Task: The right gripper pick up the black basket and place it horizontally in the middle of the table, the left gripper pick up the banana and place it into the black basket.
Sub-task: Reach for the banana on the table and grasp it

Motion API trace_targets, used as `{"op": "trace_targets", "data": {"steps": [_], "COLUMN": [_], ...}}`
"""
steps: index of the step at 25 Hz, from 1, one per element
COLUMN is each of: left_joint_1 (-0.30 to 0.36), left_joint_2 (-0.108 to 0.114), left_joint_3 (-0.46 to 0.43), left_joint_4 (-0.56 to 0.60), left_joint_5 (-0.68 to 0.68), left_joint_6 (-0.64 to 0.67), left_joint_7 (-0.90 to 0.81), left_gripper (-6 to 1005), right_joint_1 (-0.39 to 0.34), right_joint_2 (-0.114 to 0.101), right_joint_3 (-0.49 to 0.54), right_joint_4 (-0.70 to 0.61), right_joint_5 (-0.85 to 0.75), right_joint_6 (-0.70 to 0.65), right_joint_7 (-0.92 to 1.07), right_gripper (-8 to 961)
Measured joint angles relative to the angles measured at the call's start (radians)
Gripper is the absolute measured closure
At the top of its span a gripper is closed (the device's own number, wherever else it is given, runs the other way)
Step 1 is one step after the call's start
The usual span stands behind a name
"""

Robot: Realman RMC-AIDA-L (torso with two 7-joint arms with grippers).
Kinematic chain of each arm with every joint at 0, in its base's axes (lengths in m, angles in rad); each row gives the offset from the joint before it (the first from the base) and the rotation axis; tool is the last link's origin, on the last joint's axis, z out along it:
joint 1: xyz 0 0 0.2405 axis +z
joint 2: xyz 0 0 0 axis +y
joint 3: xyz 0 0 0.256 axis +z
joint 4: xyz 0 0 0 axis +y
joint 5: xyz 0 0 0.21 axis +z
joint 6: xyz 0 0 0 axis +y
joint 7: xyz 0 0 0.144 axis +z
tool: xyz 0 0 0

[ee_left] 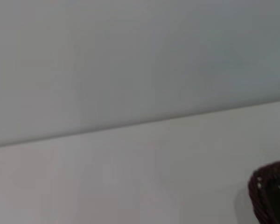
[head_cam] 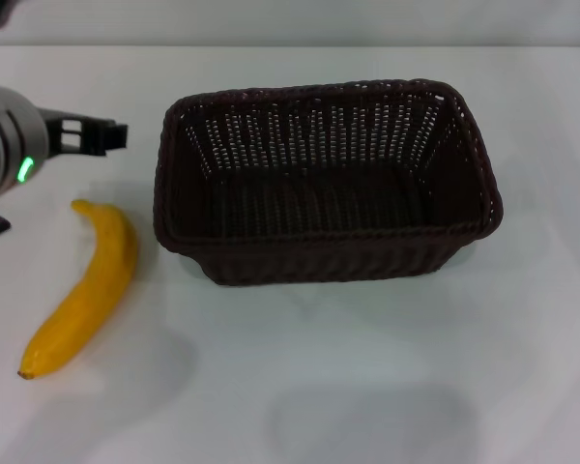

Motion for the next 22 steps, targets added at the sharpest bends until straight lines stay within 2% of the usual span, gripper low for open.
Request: {"op": "trace_targets", "data": {"steps": [4, 12, 22], "left_joint_1": [0.002, -0.007, 0.03], "left_joint_2": [0.0, -0.001, -0.003], "left_joint_3": [0.029, 0.014, 0.021], "left_joint_4": [0.001, 0.003, -0.002], "left_joint_5": [0.0, 0.001, 0.0], "left_joint_6": [0.023, 0.106, 0.095], "left_joint_7": [-0.042, -0.057, -0.084], "left_gripper": [170, 172, 174], "right_joint_1": [0.0, -0.007, -0.001], "right_joint_2": [-0.002, -0.008, -0.001], "right_joint_3": [0.007, 0.008, 0.007], "right_joint_4": [0.001, 0.0, 0.0], "right_joint_5": [-0.001, 0.003, 0.007], "right_joint_6": [-0.015, -0.016, -0.02], "right_joint_7": [-0.015, -0.011, -0.009], "right_gripper": [114, 113, 114]}}
